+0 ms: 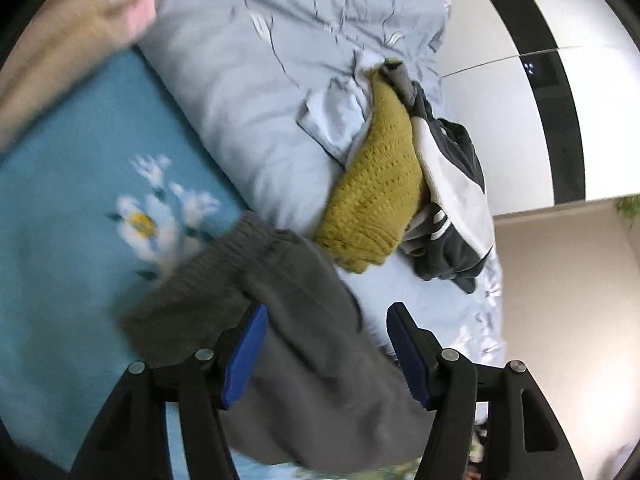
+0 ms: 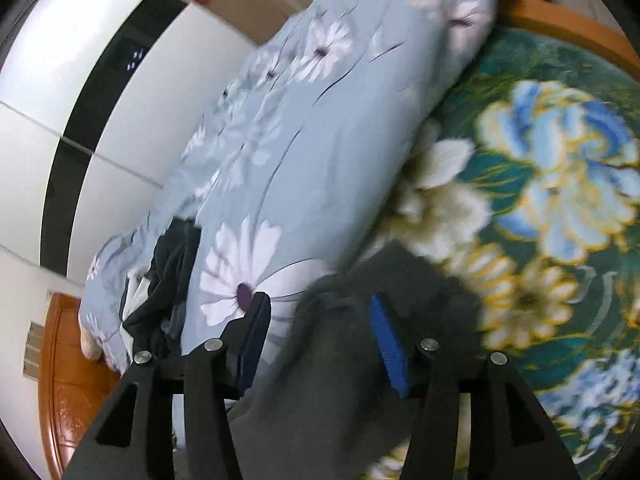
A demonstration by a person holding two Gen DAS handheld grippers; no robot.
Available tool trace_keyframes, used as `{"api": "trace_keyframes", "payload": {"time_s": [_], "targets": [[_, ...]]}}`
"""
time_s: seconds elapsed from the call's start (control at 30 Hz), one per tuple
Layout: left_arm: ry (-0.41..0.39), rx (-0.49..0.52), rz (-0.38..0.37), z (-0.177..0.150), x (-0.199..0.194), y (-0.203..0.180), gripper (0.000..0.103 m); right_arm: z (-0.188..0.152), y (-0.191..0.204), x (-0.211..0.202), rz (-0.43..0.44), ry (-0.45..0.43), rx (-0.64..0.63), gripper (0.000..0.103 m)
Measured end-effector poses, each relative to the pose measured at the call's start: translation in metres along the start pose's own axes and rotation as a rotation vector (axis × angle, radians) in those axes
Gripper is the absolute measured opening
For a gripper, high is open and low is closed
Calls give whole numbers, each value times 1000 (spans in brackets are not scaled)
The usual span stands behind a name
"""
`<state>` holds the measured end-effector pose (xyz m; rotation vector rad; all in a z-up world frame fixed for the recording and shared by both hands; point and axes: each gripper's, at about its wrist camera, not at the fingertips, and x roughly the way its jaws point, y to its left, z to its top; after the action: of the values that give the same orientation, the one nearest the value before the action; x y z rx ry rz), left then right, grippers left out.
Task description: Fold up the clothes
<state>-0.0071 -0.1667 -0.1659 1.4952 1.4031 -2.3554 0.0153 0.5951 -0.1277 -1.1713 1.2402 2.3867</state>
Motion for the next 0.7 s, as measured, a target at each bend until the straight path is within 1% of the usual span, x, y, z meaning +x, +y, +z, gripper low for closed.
{"api": "trace_keyframes", "payload": {"time_s": [0.07, 0.1, 0.13, 0.2, 0.27, 0.33, 0.37, 0.47, 0.53, 0.57, 0.6, 0.63, 0.7], "targets": [[-32, 30, 56, -8, -12, 11, 68, -6, -22, -9, -44, -27, 27, 57], [-49, 45, 84, -12, -17, 17, 68, -9, -32, -7, -62, -21, 48, 58], [-43, 57, 130, -18, -17, 30, 68, -14, -43, -3, -69, -7, 81, 59], [-17, 46, 175, -24, -11, 44, 68, -20, -58, 6, -33, 22, 148, 60], [-5, -13, 156, -28, -5, 59, 68, -26, -65, 18, 19, 48, 201, 67], [-3, -67, 129, -33, 0, 68, 68, -29, -65, 28, 46, 47, 217, 68], [-2, -77, 118, -36, 5, 68, 68, -31, -63, 32, 42, 45, 218, 69], [0, -66, 99, -47, 23, 62, 68, -39, -54, 39, 35, 1, 200, 82], [4, -69, 96, -50, 33, 62, 68, -42, -49, 36, 40, -9, 171, 82], [2, -69, 98, -51, 37, 62, 69, -43, -45, 36, 55, -6, 155, 82], [-2, -69, 108, -51, 41, 61, 70, -45, -43, 37, 92, 8, 141, 82], [-6, -69, 118, -51, 43, 61, 70, -46, -42, 40, 102, 23, 132, 82], [-14, -77, 133, -51, 48, 61, 70, -44, -37, 48, 57, 43, 109, 82]]}}
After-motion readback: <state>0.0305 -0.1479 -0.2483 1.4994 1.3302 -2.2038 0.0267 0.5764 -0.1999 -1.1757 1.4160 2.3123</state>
